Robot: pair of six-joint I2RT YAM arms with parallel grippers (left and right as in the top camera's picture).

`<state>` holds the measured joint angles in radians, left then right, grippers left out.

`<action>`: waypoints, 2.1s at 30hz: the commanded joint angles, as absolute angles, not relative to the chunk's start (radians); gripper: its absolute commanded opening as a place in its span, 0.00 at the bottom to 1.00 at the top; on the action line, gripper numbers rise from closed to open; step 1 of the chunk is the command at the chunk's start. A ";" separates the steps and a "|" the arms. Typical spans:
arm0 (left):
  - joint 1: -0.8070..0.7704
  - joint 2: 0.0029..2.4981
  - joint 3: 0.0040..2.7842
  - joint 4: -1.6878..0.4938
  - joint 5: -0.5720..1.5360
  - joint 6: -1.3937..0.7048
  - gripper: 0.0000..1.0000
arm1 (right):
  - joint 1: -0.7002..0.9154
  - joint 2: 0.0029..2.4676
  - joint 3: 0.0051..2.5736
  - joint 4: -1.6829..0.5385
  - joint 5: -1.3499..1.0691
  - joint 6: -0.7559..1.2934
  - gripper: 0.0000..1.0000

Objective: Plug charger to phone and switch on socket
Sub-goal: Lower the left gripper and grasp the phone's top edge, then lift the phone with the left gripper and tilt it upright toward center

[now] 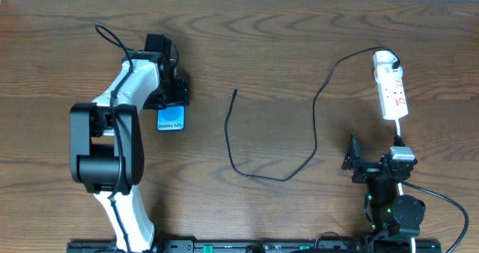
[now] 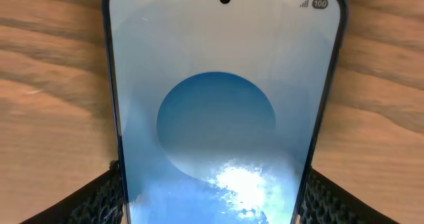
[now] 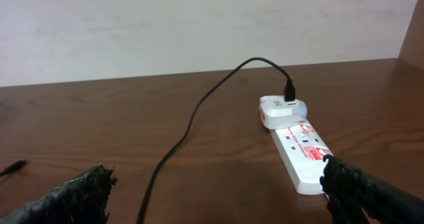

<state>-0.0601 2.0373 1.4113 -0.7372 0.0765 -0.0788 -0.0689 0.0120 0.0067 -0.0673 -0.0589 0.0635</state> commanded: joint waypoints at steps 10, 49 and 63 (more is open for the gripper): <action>-0.058 1.866 1.411 -0.783 0.196 -0.149 0.74 | -0.064 0.005 0.006 -0.072 -0.055 0.063 0.99; -0.058 1.862 1.411 -0.807 0.942 -0.812 0.74 | -0.064 0.005 0.006 -0.072 -0.055 0.063 0.99; -0.058 1.862 1.411 -0.807 1.048 -1.005 0.72 | -0.064 0.005 0.006 -0.072 -0.054 0.062 0.99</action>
<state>-0.0601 1.8908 1.4113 -0.8047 0.9855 -0.9409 -0.0689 0.0120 0.0067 -0.0673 -0.0589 0.0635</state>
